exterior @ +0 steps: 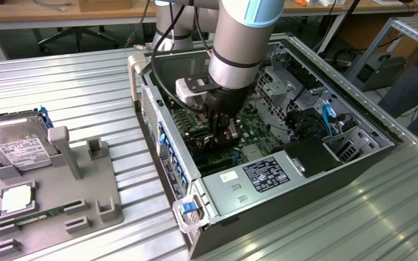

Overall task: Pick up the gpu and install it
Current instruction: 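Insert the gpu into the slot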

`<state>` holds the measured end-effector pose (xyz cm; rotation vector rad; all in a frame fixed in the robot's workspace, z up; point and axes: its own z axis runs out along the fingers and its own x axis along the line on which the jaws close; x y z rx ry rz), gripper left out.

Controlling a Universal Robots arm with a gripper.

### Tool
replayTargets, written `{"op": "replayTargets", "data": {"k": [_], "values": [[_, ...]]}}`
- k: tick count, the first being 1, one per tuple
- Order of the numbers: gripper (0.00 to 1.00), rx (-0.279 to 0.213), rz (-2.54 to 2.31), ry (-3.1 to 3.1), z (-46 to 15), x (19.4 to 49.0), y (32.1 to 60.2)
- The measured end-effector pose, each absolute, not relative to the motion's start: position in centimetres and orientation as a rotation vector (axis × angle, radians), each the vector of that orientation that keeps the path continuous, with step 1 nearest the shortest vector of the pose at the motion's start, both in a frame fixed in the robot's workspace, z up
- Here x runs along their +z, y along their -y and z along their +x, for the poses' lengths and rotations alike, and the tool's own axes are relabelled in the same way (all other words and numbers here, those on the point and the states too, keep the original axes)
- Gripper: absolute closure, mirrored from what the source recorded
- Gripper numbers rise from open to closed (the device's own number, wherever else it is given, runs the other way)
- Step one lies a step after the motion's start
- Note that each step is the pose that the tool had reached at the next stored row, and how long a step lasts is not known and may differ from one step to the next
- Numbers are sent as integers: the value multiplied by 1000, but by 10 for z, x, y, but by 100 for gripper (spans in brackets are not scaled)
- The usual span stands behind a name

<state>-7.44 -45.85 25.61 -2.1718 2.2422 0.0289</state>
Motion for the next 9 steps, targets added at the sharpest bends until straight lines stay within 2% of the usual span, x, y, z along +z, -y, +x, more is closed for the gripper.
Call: {"op": "replayTargets", "data": {"k": [9], "values": [[73, 29, -2172, -2242, -75, 256, 458]]}}
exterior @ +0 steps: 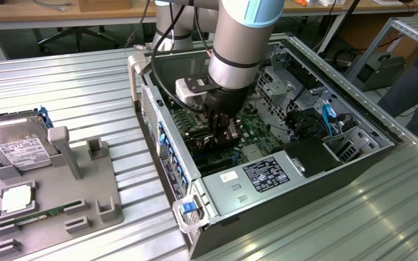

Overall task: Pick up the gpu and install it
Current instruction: 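Insert the gpu into the slot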

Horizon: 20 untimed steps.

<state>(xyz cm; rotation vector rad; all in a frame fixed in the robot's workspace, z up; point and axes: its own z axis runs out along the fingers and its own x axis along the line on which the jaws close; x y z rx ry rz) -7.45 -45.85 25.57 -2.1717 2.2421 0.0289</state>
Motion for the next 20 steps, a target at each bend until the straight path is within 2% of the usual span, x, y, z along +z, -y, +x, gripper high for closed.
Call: {"op": "replayTargets", "data": {"k": [20], "values": [[73, 29, -2172, -2242, -76, 254, 459]]}}
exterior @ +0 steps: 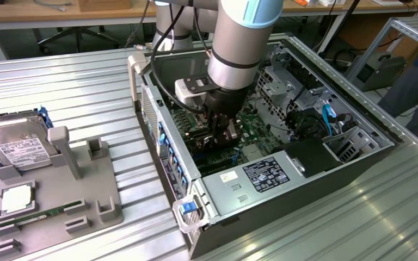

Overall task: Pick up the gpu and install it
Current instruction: 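Insert the gpu into the slot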

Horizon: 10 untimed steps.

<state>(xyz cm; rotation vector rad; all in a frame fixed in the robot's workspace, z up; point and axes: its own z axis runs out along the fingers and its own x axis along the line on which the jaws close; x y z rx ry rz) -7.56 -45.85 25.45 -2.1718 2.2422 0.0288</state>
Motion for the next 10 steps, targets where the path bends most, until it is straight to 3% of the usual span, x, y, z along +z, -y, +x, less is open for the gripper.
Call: {"op": "replayTargets", "data": {"k": [10], "values": [[73, 29, -2172, -2242, -76, 254, 458]]}}
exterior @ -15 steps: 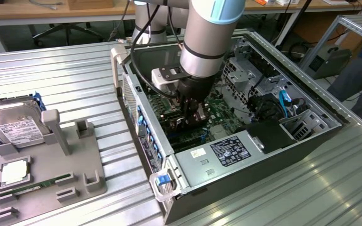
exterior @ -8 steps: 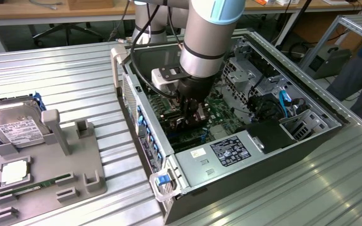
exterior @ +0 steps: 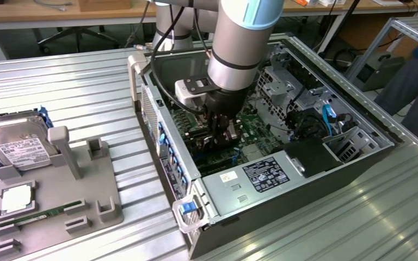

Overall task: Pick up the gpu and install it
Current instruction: 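Insert the gpu into the slot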

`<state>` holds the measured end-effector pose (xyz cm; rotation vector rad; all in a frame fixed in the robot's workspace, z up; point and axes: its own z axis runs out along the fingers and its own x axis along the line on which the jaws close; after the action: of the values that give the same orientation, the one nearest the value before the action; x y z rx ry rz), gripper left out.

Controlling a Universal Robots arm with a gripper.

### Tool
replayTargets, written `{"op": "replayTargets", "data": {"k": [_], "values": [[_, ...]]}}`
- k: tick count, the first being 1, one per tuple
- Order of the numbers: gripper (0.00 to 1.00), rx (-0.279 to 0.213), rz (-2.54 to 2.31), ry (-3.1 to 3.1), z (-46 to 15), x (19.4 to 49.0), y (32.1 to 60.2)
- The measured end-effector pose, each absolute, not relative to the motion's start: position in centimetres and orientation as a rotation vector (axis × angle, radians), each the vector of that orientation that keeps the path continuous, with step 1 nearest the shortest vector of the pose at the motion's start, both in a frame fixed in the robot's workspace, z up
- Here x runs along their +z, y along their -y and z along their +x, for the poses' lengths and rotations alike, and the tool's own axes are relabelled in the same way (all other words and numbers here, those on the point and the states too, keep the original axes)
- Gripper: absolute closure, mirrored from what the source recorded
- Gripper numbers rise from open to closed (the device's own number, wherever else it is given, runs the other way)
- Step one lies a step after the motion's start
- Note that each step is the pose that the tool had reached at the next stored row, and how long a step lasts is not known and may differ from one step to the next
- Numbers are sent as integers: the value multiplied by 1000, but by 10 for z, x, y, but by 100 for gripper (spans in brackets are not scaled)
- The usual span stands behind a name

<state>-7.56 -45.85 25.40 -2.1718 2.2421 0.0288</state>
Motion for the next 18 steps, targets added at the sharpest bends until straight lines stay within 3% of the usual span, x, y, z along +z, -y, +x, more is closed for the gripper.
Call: {"op": "replayTargets", "data": {"k": [5, 7, 9, 11, 18], "values": [[72, 30, -2170, -2242, -76, 254, 458], [60, 29, -2171, -2242, -76, 254, 458], [60, 29, -2172, -2242, -76, 254, 458], [47, 29, -2172, -2242, -76, 254, 458], [47, 29, -2172, -2242, -76, 265, 458]]}}
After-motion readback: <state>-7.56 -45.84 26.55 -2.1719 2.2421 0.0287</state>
